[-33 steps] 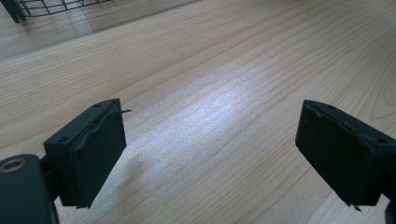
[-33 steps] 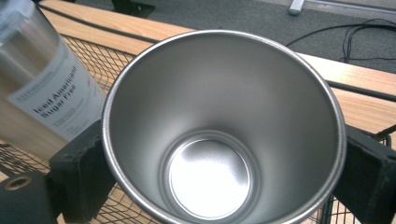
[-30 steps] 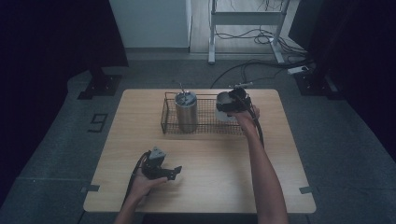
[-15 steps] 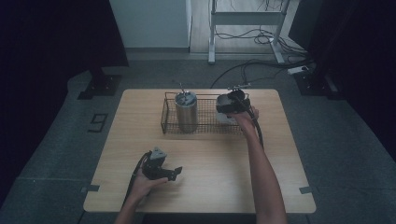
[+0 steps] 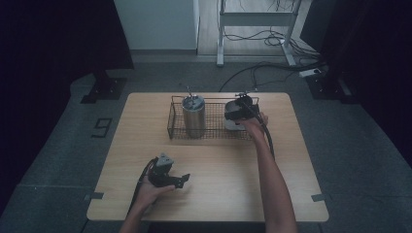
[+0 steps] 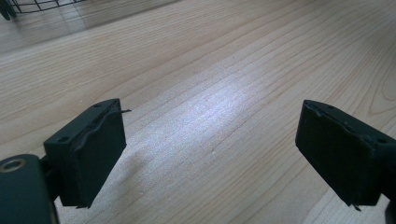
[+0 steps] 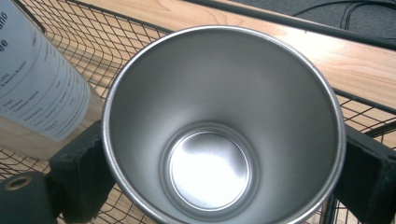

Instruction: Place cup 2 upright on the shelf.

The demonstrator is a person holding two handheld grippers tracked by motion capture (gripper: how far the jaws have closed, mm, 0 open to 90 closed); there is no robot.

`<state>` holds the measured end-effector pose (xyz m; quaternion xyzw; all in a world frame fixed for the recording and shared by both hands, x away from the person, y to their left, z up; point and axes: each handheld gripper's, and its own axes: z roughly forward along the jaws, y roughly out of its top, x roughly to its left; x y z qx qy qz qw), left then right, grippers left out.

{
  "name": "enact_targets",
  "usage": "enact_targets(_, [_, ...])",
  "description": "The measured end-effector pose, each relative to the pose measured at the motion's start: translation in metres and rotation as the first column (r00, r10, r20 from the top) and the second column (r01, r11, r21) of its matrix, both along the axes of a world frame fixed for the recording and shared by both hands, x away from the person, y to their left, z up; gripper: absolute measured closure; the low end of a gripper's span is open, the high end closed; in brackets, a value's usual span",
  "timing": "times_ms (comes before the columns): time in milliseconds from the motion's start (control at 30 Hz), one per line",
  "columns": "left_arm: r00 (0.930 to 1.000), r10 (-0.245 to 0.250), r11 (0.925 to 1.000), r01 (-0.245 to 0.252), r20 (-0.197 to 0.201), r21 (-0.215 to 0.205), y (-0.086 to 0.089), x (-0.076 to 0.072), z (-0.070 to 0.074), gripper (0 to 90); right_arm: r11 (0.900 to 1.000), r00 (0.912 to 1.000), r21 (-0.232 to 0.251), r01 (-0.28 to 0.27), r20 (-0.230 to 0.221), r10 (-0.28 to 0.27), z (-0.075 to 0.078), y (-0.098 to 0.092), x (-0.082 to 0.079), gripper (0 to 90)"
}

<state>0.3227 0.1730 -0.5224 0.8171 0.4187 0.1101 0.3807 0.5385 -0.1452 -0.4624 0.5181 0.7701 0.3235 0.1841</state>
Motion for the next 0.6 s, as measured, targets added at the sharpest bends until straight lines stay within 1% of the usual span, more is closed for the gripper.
enact_targets(333, [1.0000, 0.000, 1.0000, 0.000, -0.003, 0.000, 0.000, 0.000, -0.001, 8.5, 1.000, 0.9993, -0.028, 0.000, -0.037, -0.001, -0.006, 0.002, 0.001, 7.1])
enact_targets(433, [1.0000, -0.001, 1.0000, 0.001, -0.002, 0.001, 0.000, 0.000, 0.000, 8.5, 0.999, 0.9992, -0.035, 0.006, -0.040, -0.007, -0.010, 0.001, 0.000, 7.0])
enact_targets(567, [1.0000, -0.003, 1.0000, 0.003, -0.001, 0.000, 0.000, 0.000, 0.000, 8.5, 1.000, 0.9989, -0.024, 0.005, -0.046, -0.006, -0.012, -0.003, -0.002, 7.0])
enact_targets(600, [1.0000, -0.004, 1.0000, 0.004, -0.002, 0.001, -0.001, 0.000, 0.000, 8.5, 1.000, 0.9992, -0.024, 0.002, -0.041, -0.003, -0.012, -0.003, -0.003, 6.9])
